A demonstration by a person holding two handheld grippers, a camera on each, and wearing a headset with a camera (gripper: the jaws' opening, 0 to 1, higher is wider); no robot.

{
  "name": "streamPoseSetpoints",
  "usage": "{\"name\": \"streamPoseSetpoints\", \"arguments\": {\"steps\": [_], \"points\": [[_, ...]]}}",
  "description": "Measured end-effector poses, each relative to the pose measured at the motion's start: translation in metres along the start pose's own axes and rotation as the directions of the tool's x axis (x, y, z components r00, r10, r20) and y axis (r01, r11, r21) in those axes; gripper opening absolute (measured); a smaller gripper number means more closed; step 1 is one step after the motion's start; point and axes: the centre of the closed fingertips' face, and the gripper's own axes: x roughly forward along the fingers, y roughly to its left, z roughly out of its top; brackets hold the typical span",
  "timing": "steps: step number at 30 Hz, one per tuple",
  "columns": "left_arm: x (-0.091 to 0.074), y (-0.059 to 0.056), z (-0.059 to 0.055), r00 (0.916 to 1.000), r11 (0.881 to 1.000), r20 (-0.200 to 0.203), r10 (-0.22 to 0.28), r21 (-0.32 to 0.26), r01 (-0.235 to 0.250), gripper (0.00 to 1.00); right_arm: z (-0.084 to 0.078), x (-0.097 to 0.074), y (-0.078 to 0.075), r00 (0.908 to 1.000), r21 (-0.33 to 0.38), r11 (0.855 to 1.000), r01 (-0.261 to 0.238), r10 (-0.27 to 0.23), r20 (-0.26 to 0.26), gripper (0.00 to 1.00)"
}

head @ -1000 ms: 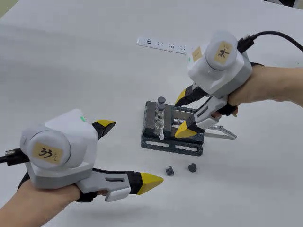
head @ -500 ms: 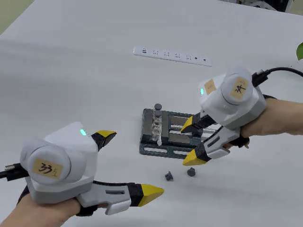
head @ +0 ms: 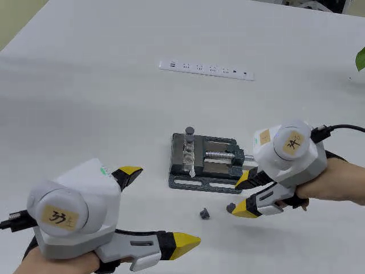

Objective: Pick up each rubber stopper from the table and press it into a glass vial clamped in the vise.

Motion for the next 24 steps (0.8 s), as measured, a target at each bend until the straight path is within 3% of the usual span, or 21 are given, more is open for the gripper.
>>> {"name": "streamPoseSetpoints", "arguments": {"steps": [5, 8, 24], "points": [[0.001, -0.001, -0.001, 1.0, 1.0, -0.002, -0.001, -0.003, 0.001, 0.92, -0.001, 0.005, -0.003, 0.9991, 0.098, 0.995, 0.018, -0.022, 0.037, 0.2], [0.001, -0.002, -0.003, 1.0, 1.0, -0.007, -0.001, -0.005, 0.001, 0.92, 0.0, 0.005, -0.003, 0.999, 0.141, 0.99, 0.002, -0.008, 0.045, 0.15], [0.002, -0.003, -0.007, 0.9999, 1.0, -0.011, -0.002, -0.02, 0.002, 0.92, -0.004, 0.015, 0.001, 0.9993, 0.189, 0.982, -0.009, 0.002, 0.037, 0.06]]}}
